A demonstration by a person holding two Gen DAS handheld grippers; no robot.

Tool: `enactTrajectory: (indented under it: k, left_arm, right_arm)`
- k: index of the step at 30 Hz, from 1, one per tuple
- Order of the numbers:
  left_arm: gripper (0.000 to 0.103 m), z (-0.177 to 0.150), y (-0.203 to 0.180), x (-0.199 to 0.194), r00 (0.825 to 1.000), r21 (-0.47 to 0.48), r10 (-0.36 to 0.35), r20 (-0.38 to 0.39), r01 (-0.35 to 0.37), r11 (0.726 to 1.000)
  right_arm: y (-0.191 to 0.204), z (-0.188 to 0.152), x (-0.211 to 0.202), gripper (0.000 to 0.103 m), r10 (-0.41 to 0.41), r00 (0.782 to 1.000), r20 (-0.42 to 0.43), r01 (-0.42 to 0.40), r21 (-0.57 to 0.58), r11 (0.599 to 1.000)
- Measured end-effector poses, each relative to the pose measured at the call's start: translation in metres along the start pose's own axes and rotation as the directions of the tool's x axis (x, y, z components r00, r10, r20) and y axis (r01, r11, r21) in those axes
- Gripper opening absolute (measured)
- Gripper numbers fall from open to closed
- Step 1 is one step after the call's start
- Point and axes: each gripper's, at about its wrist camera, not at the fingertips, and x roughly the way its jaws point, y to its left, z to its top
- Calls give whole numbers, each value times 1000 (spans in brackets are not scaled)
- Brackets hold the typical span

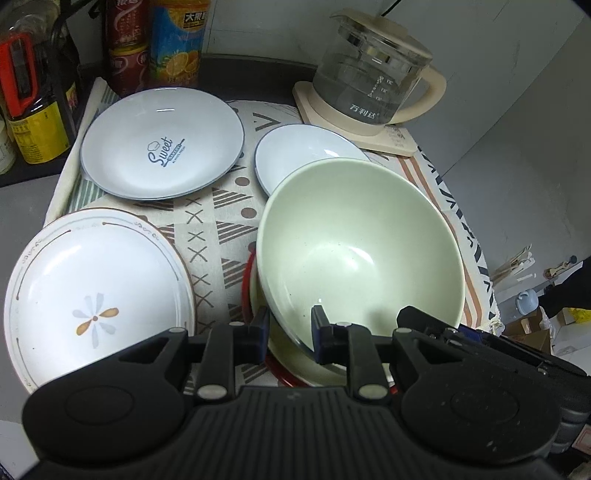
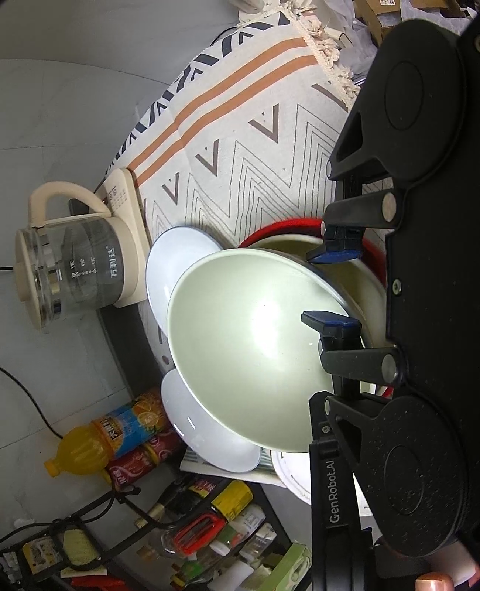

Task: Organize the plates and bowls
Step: 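Carry the small green bowl with both grippers and lower it onto the stacked bowls, then open both grippers and withdraw them from the bowl stack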

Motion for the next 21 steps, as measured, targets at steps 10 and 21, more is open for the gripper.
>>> enactTrajectory:
  k: [10,21]
  left_arm:
    - [22,5,-6,8,1000,28,11,-5,-11,1000]
    - [22,6,7,4,1000,6,27,10,-27,1000]
  right_arm:
    - [-3,4,4,31,17,1000,-14,-17,-15,1000]
    - [-14,8,8,23,7,1000,-13,-7,-14,1000]
